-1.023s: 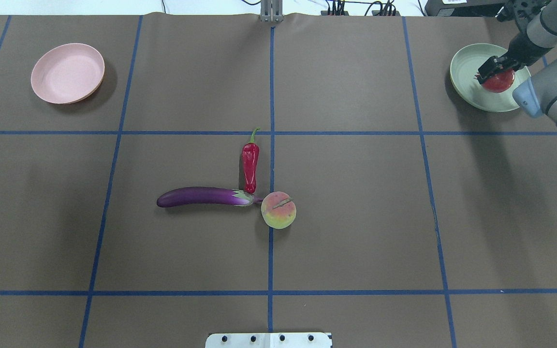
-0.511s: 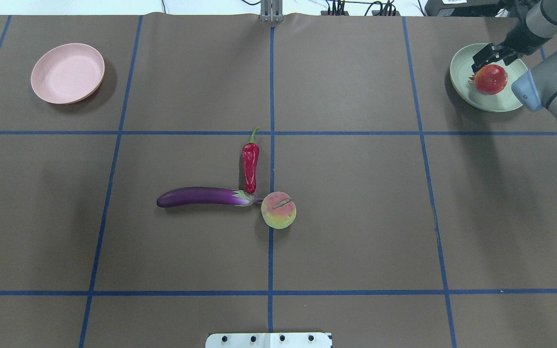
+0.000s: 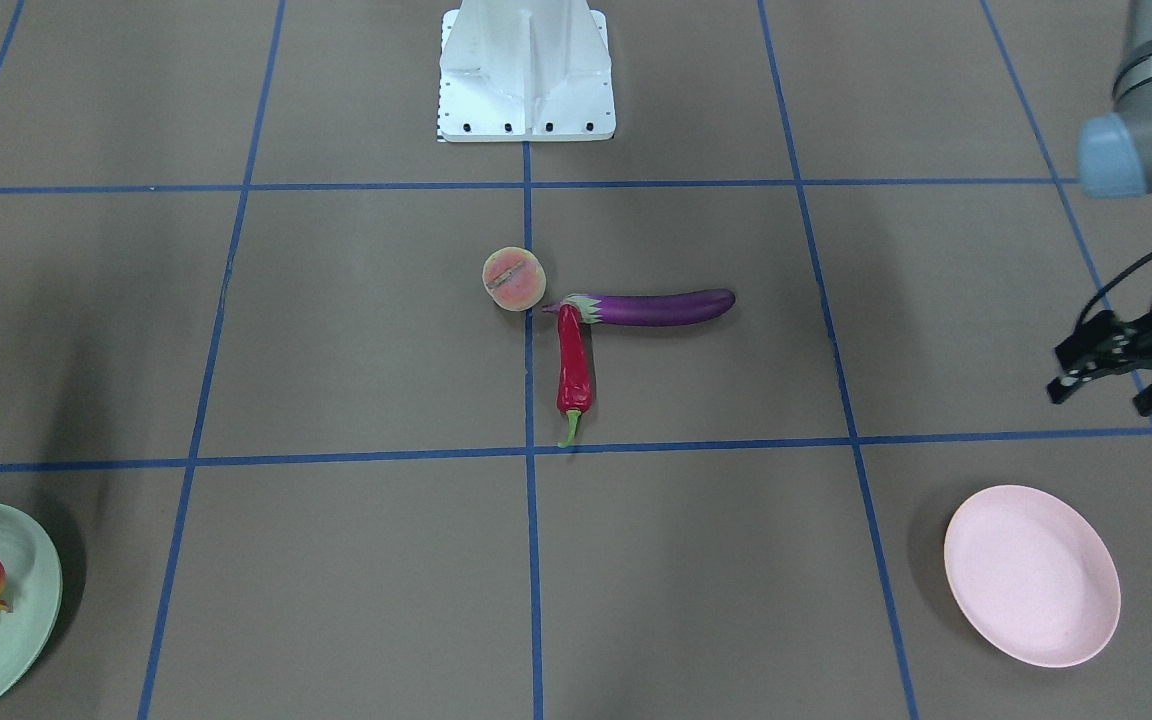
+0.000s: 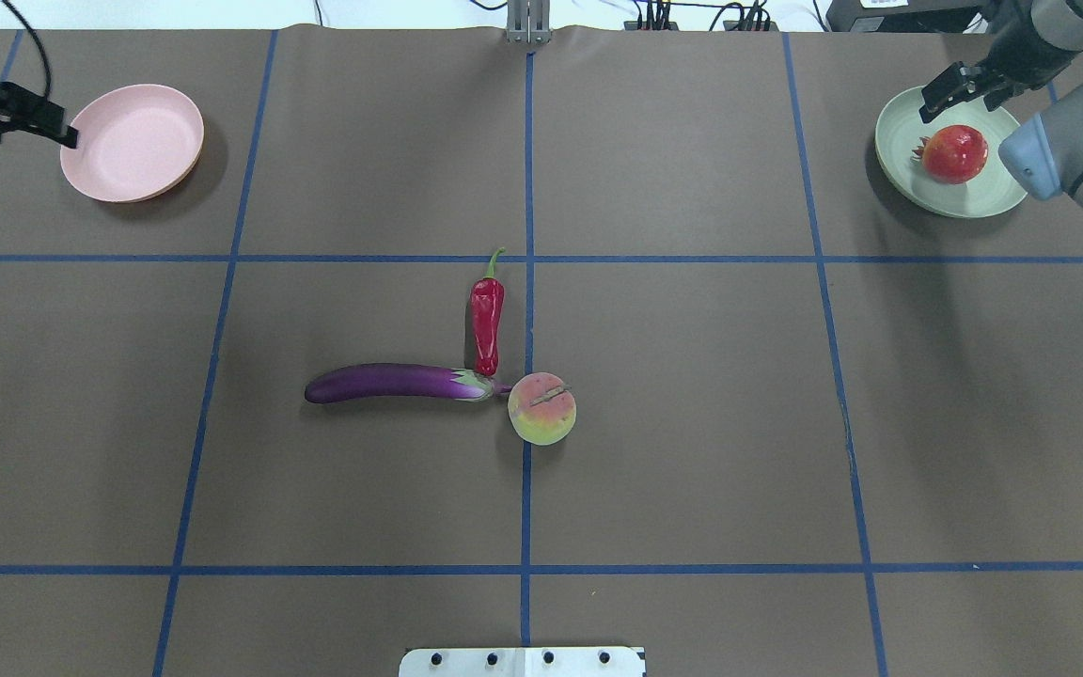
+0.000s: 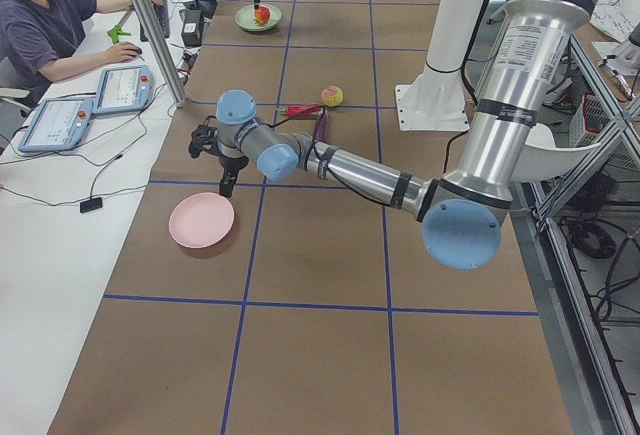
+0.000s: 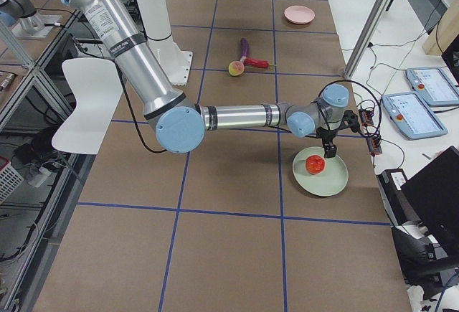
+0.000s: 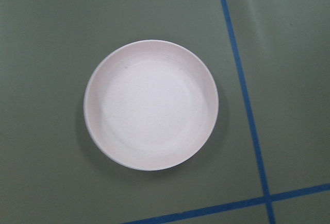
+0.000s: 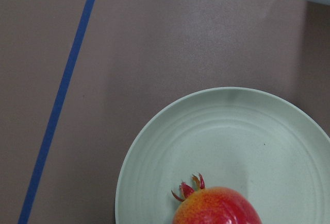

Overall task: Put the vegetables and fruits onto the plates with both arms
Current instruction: 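Reach the left gripper down to the red chili pepper and grasp it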

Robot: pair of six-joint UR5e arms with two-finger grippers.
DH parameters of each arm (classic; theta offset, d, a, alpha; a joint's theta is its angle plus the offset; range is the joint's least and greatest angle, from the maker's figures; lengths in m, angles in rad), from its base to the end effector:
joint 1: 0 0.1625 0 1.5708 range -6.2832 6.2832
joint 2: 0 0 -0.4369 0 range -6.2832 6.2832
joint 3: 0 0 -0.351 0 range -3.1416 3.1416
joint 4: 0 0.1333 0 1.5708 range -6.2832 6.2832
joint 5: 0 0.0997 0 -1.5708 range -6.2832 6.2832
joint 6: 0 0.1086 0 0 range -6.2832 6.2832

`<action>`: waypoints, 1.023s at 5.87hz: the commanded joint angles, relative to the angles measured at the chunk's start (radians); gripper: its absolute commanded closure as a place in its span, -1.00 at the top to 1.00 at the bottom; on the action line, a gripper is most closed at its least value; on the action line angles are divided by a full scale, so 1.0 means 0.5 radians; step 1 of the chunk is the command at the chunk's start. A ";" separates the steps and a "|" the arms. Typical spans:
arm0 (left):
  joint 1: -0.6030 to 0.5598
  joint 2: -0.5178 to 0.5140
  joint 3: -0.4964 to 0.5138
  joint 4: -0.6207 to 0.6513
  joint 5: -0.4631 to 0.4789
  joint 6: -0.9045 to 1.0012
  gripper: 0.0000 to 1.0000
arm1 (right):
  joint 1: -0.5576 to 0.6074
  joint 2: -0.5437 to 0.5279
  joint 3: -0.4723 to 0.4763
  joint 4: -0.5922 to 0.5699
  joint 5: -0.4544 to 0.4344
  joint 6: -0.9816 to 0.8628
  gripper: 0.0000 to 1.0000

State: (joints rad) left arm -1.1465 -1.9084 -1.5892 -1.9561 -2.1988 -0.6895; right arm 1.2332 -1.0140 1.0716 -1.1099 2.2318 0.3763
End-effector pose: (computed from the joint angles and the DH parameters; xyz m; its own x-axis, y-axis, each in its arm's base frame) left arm 0.1864 -0.5814 0.4499 0.6361 0.1084 -0.7639 0.1309 0.9606 0.2453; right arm -0.1724 -0.6924 0.5383 0.7047 -0.2090 0.6780 0.0309 0.9638 0.2650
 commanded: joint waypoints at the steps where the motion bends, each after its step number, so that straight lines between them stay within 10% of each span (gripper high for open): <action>1: 0.432 -0.430 0.098 0.235 0.151 -0.515 1.00 | -0.003 -0.012 0.014 -0.004 0.003 0.005 1.00; 6: 1.028 -1.021 0.451 0.418 0.578 -1.097 1.00 | -0.015 -0.034 0.014 0.002 0.000 0.008 1.00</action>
State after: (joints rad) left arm -0.6675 -2.4063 -1.3715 -1.7379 -1.9146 -1.2307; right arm 1.2264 -1.0305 1.0783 -1.1091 2.2319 0.3804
